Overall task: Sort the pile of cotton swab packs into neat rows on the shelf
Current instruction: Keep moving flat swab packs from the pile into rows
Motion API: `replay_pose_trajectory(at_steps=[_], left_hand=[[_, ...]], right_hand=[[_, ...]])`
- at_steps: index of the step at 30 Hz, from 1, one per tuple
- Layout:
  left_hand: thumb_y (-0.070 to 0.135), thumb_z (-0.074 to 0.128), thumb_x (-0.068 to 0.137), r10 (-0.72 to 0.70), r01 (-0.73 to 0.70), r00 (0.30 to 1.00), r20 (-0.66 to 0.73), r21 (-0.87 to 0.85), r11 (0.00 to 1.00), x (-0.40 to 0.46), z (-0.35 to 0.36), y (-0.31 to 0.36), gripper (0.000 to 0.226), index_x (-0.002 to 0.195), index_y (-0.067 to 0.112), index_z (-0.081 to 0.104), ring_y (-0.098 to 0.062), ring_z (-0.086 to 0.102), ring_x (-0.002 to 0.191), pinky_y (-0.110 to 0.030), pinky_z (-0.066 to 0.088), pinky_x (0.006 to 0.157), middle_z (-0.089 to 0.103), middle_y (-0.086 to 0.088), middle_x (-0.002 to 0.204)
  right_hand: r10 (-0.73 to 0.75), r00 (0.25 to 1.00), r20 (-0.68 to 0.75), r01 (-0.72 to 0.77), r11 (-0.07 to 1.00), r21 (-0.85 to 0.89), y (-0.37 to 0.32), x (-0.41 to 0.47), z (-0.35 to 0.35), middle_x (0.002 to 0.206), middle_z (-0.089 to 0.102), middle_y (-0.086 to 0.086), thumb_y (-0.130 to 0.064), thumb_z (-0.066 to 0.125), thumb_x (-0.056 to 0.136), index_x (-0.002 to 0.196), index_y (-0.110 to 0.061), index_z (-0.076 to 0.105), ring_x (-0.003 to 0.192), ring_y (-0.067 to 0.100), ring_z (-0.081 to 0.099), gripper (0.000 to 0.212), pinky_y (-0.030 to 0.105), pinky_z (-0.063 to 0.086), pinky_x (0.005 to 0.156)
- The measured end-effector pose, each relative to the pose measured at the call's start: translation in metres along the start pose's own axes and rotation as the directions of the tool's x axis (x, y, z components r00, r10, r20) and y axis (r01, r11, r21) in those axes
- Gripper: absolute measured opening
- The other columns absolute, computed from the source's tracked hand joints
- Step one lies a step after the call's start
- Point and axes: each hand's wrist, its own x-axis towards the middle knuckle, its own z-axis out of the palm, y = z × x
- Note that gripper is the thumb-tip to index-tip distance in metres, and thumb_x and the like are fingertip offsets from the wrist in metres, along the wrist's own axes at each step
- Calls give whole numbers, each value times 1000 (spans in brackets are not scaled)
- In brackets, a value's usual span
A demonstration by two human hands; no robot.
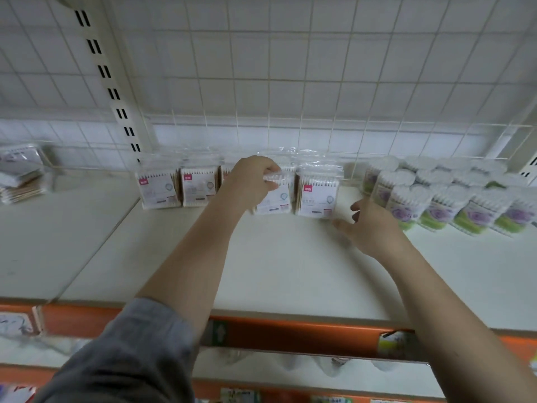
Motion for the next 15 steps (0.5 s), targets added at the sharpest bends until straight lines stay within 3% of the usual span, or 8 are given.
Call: replay_pose_trajectory(at_steps=[4, 7, 11, 15], left_hand=[[14, 64, 88, 27, -30, 998, 54, 60, 998, 10, 9, 1, 33, 121, 14, 62, -19, 51, 118, -22, 34, 94, 57, -4, 127], [18, 66, 86, 30, -30, 1000, 7, 127, 991, 16, 12, -1, 30, 116, 16, 65, -21, 52, 116, -34, 37, 101, 61, -2, 121], [18, 67, 86, 46, -34, 998, -52, 201, 979, 20, 15, -1, 29, 115, 16, 65, -21, 52, 112, -32, 40, 95, 64, -2, 116], [16, 70, 82, 54, -33, 991, -126, 168, 985, 17, 22, 0, 38, 119, 15, 62, -23, 48, 115, -33, 38, 98, 58, -6, 121]], right_hand=[[-15, 1000, -3, 15, 1000, 17, 7, -12, 10, 124, 54, 15, -34, 59, 89, 130, -4, 43, 107, 31, 56, 53, 36, 47, 85], [-48, 999, -10, 48, 999, 8, 9, -19, 12, 126, 54, 14, -33, 59, 89, 135, -7, 41, 114, 28, 52, 55, 30, 41, 88], [-81, 997, -9, 81, 997, 3, 8, -23, 12, 127, 52, 13, -34, 57, 90, 136, -9, 41, 115, 26, 51, 55, 29, 39, 87], [-103, 995, 15, 103, 994, -24, 7, -26, 11, 129, 52, 11, -33, 56, 90, 134, -9, 43, 117, 25, 50, 52, 29, 39, 88]])
